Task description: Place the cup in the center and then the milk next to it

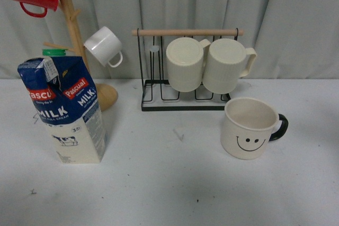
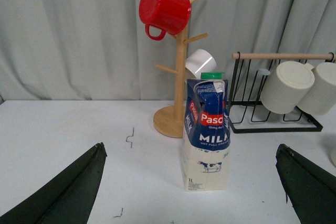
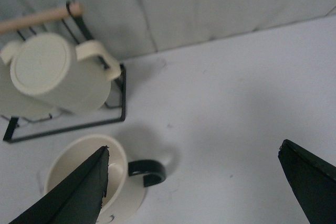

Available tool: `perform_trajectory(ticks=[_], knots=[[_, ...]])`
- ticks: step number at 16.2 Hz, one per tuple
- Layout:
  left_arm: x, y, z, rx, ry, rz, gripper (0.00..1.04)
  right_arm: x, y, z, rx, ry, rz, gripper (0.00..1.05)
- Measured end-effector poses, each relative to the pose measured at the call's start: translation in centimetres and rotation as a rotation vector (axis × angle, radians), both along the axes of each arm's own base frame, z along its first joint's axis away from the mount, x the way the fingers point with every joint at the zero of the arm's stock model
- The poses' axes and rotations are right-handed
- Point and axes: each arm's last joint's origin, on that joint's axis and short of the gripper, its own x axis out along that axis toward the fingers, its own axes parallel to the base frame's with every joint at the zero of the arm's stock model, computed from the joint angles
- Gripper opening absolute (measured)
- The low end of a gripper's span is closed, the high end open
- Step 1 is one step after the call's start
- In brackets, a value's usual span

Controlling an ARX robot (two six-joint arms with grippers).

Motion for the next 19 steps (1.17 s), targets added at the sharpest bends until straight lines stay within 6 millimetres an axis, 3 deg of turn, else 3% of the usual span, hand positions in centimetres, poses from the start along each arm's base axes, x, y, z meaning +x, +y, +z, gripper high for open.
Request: perform_trajectory(ticks=[3,5,7,11,15,19], knots=[[0.0,0.0,0.0,0.000,0.000,0.000,0.98,5.4,3.7,-2.2,0.007,0.229,0.127,0.98],[0.0,0.0,0.0,0.000,0.000,0.000,0.98,7.9,5.7,-3.0,-0.014,0.336,0.173,0.98],[0.0,0.0,0.0,0.000,0.000,0.000,0.98,9.4,6.2,-4.4,-0.037,0.443,0.162,0.98],[0.0,0.0,0.0,0.000,0.000,0.000,0.98,10.5,6.3,-4.2,-0.024,0.474,0.171,0.98],[0.0,0.0,0.0,0.000,0.000,0.000,0.98,11.5,6.8,-6.5,-0.016,0.561,0.198,0.98],[0.0,0.0,0.0,0.000,0.000,0.000,0.98,12.6,7.3,-6.8,-0.045,0.563,0.214,0.98]])
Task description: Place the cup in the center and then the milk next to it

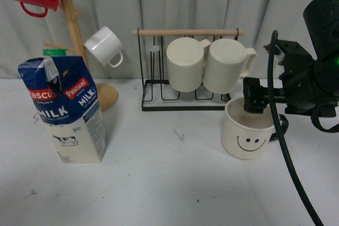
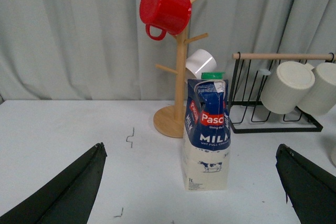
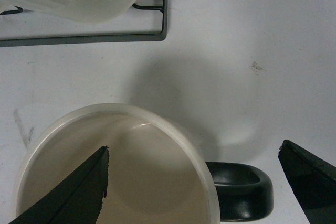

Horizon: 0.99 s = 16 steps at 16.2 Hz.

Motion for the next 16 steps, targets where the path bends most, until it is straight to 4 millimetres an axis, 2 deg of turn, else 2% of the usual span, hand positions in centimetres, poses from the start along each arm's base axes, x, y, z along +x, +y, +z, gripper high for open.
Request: perform_trajectory(ticks=[1,2,5,6,11,12,13,14,16], knots=[[0.0,0.0,0.0,0.000,0.000,0.000,0.98,0.2,0.1,0.0,-0.002,-0.001,0.003,0.98],[0.0,0.0,0.0,0.000,0.000,0.000,0.98,0.3,0.1,-0.2,-0.002,0.004,0.004,0.93],[0.0,0.0,0.0,0.000,0.000,0.000,0.98,0.5,0.1,-0.8,-0.006,0.020,0.008,0.59],[0.0,0.0,0.0,0.000,0.000,0.000,0.98,0.5,0.1,-1.0,-0.008,0.024,0.008,0.52],[0.0,0.0,0.0,0.000,0.000,0.000,0.98,0.5,0.1,-1.2,-0.009,0.029,0.009,0.34],[0.0,0.0,0.0,0.000,0.000,0.000,0.98,0.5,0.1,-1.2,-0.009,0.028,0.009,0.25],[0.0,0.0,0.0,0.000,0.000,0.000,0.98,0.6,0.1,-1.2,-0.010,0.028,0.009,0.10],[0.0,0.0,0.0,0.000,0.000,0.000,0.98,0.6,0.1,-0.8,-0.009,0.019,0.020,0.03],[0.0,0.0,0.0,0.000,0.000,0.000,0.98,-0.2,0.9,0.3,-0.007,0.022,0.063,0.03]])
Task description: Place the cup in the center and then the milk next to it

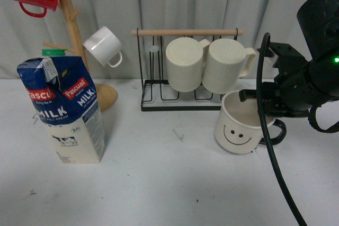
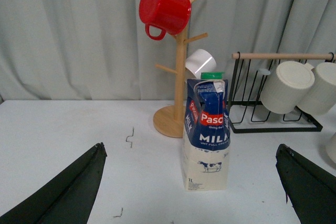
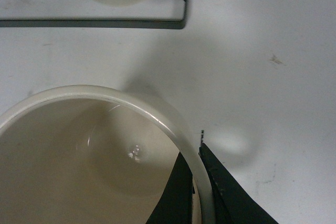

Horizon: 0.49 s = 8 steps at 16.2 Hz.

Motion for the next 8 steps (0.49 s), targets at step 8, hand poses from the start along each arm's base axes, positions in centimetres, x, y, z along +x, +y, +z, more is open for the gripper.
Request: perform_trajectory(ticks=[8], knots=[[0.0,0.0,0.0,0.000,0.000,0.000,0.98,-0.6,5.3,1.8,-0.042,0.025,0.171,0.03]])
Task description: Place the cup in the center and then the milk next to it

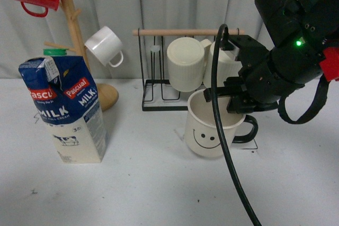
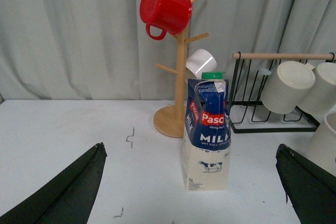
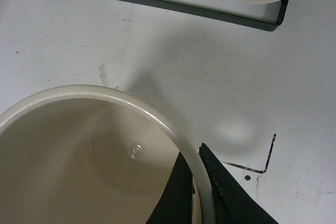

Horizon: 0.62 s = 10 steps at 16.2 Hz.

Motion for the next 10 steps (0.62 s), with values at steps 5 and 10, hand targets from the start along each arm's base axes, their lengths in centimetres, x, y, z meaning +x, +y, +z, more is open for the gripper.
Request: perform_trajectory(ticks=[5,10], knots=[[0.0,0.0,0.0,0.000,0.000,0.000,0.98,0.7,2.0,-0.2,-0.037,0.040,0.058,0.03],[0.0,0.0,0.0,0.000,0.000,0.000,0.98,1.2,3.0,-1.0,-0.078,0.050,0.086,0.03]])
